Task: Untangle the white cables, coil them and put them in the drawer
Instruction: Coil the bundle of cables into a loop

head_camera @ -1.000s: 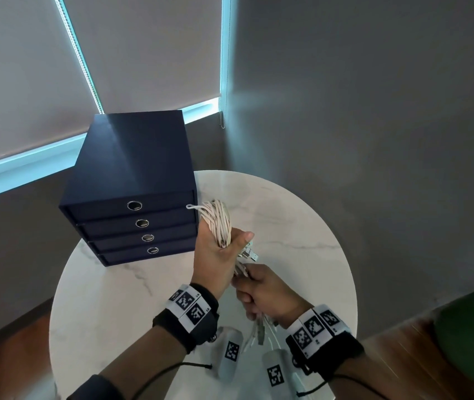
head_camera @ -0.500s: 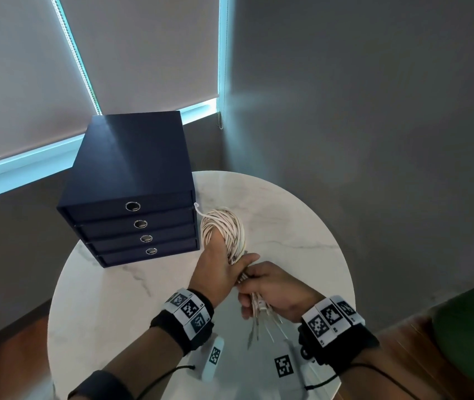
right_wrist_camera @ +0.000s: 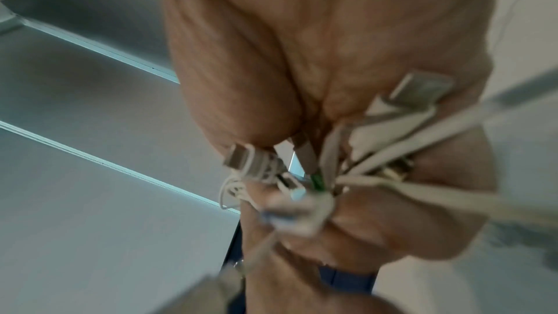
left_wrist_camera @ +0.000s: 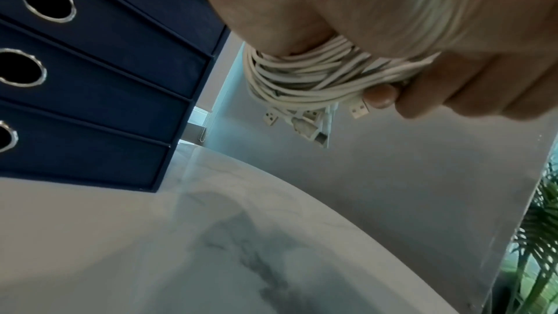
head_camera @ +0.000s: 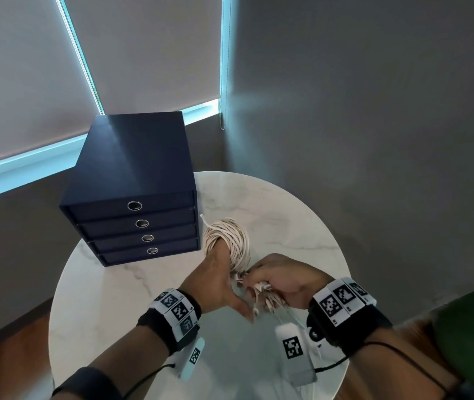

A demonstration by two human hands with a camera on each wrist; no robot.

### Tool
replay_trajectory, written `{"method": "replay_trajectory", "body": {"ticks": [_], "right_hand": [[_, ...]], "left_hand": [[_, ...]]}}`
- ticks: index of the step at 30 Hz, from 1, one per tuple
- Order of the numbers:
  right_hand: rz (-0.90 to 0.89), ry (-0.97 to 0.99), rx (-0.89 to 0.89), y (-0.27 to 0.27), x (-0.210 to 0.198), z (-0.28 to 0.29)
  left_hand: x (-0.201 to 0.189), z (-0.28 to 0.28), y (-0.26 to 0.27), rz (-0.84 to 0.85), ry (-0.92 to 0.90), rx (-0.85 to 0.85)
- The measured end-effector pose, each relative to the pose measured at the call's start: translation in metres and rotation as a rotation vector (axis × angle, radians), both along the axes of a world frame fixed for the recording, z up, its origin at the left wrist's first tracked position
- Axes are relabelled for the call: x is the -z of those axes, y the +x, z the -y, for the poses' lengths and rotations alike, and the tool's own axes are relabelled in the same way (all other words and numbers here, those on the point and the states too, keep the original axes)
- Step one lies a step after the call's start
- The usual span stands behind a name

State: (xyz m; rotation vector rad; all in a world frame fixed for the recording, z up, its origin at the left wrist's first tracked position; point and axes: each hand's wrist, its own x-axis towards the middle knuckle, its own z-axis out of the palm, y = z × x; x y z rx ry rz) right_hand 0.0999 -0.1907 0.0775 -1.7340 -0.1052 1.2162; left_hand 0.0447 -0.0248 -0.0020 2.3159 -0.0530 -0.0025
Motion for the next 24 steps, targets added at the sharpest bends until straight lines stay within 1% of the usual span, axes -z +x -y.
{"method": "replay_trajectory", "body": {"ticks": [1,4,5,7,11,14,15,17,19,21,24], "right_hand": [[-0.012,-0.005,-0.011,-0.001,-0.002,-0.001],[-0.025,-0.015,-0.041,-0.001,-0.006,-0.003],[-0.017,-0.02,-0.049,-0.001,-0.008,-0.004],[0.001,-0.027,-0.067,-0.001,-0.011,-0.006],[0.073,-0.042,-0.105,0.0,-0.014,-0.003],[0.173,-0.086,-0.145,0.007,-0.017,0.001],[0.201,-0.105,-0.156,0.011,-0.02,0.002],[0.231,-0.131,-0.188,0.022,-0.028,0.003],[0.244,-0.113,-0.216,0.035,-0.035,0.004],[0.294,-0.094,-0.24,0.048,-0.041,0.004],[0.429,-0.065,-0.258,0.062,-0.044,0.001]], "left_hand": [[0.0,0.002,0.0,0.027,0.04,0.003],[-0.001,0.01,0.001,0.213,0.158,-0.034],[-0.002,0.011,0.001,0.249,0.179,-0.054],[-0.004,0.014,0.001,0.255,0.202,-0.071],[0.001,0.015,0.006,0.267,0.334,-0.06],[-0.001,0.01,0.008,0.219,0.421,-0.162],[0.0,0.01,0.006,0.219,0.415,-0.156],[0.002,0.01,0.004,0.218,0.362,-0.126],[-0.004,0.014,0.003,0.151,0.268,-0.184],[-0.009,0.017,0.004,0.05,0.123,-0.171],[-0.021,0.02,0.006,-0.102,-0.177,-0.085]]}}
